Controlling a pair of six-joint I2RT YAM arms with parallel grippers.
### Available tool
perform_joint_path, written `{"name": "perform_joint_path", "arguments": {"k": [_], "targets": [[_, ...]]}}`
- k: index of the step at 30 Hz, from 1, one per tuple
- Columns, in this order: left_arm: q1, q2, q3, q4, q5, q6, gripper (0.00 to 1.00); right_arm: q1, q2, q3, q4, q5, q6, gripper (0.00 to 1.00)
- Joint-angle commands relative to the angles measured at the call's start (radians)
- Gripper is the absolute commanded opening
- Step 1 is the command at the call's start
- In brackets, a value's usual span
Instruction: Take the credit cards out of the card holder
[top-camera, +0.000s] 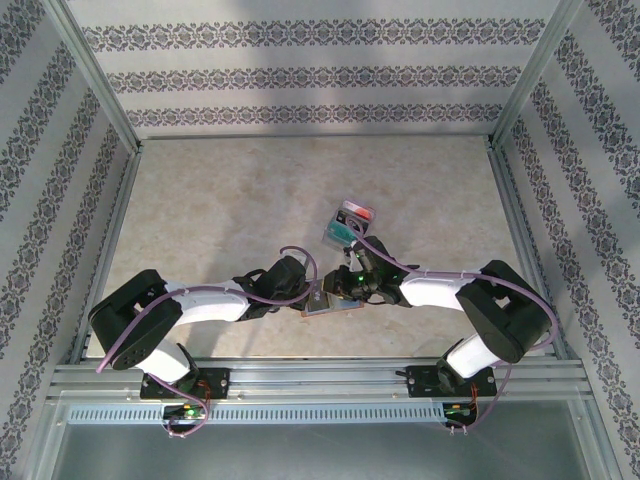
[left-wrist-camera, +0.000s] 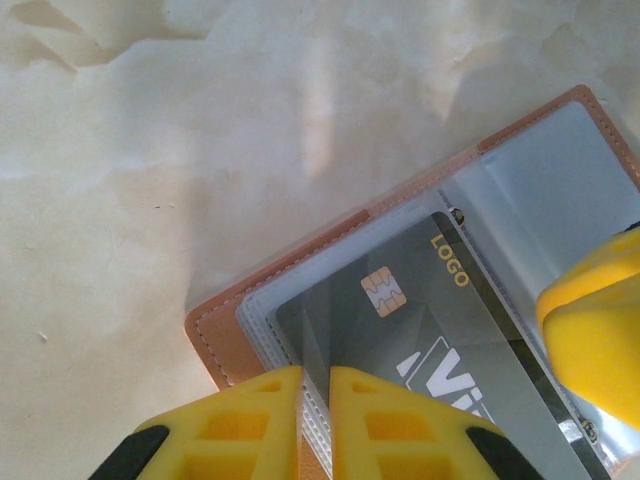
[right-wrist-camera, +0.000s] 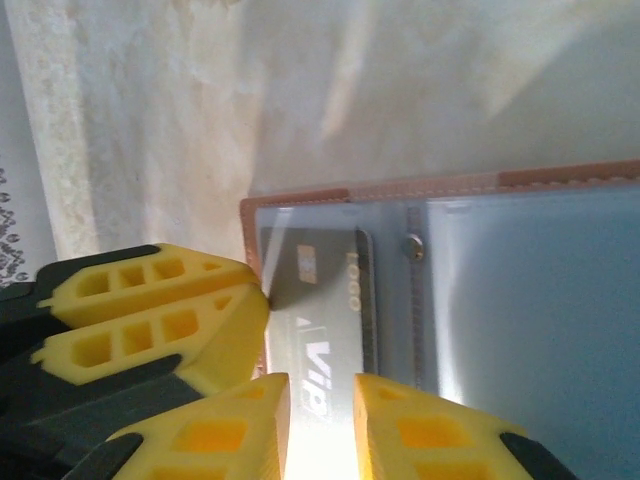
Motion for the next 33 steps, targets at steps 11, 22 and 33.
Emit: {"name": "perform_joint_path", "arguments": {"k": [11,22,33], "targets": [[-0.014,0.03,0.001,-0.034,0.012,-0.006,0.12,0.03,0.053,0.037,-0.04,0.024,-0.027,0.22],[-0.014,0.036,0.005,-0.033,0.017,-0.005,0.1,0.023,-0.004,0.022,0.036,-0.023,-0.009,0.19],[-0.014,0.038,0.005,-0.031,0.018,-0.003,0.1,0.024,0.042,0.008,0.13,-0.064,0.025,0.18]]}}
